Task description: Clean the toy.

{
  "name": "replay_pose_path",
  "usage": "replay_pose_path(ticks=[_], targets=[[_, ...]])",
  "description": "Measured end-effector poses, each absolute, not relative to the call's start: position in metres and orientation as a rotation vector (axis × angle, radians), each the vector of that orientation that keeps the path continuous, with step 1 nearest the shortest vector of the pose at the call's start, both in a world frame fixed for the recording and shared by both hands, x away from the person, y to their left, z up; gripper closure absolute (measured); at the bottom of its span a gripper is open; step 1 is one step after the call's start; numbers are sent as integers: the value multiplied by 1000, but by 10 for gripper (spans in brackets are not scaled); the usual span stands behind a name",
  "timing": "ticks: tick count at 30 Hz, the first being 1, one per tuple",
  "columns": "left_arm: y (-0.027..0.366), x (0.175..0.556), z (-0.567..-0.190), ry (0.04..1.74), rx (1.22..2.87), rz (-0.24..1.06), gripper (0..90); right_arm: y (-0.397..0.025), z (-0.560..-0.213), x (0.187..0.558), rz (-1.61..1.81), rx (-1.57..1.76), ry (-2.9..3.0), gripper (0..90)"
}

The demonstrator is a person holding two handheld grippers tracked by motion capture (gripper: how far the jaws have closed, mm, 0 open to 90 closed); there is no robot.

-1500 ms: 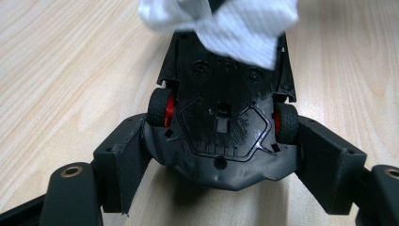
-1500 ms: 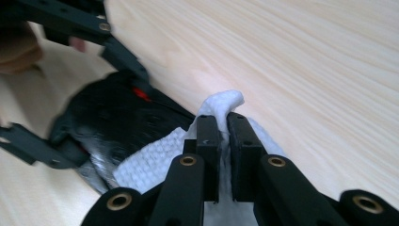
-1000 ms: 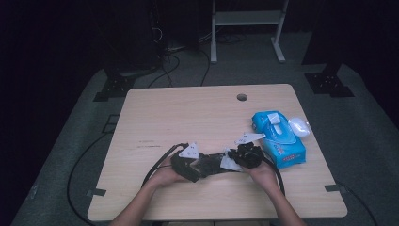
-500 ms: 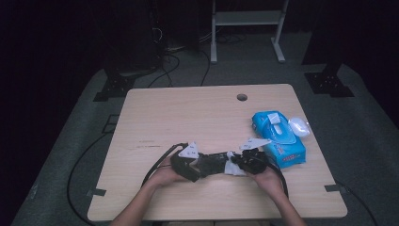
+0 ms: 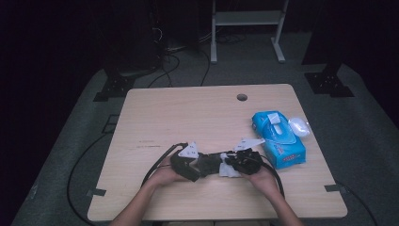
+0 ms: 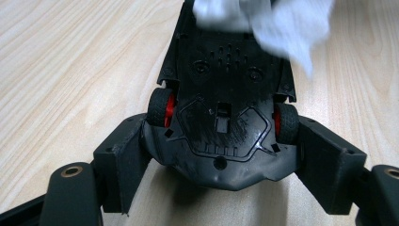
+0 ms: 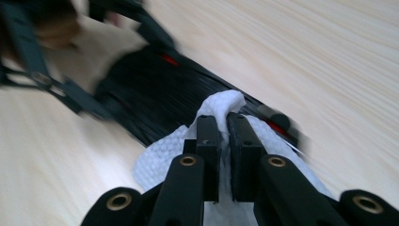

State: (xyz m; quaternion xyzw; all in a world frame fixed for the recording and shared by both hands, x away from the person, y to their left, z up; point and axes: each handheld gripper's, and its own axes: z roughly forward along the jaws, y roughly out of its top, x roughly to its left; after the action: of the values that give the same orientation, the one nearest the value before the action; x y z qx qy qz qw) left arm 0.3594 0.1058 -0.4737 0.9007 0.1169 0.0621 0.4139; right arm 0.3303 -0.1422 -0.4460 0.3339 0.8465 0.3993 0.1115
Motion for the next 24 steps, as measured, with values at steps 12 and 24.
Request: replay_pose_path(ticks=[12,24], targets=[[110,361,-473,290,2266,153,240,-161,-445,336,1097,1017,2455,837],[110,360,-473,293,2266,159,240,-151,-445,328,1144,961,2501,837]])
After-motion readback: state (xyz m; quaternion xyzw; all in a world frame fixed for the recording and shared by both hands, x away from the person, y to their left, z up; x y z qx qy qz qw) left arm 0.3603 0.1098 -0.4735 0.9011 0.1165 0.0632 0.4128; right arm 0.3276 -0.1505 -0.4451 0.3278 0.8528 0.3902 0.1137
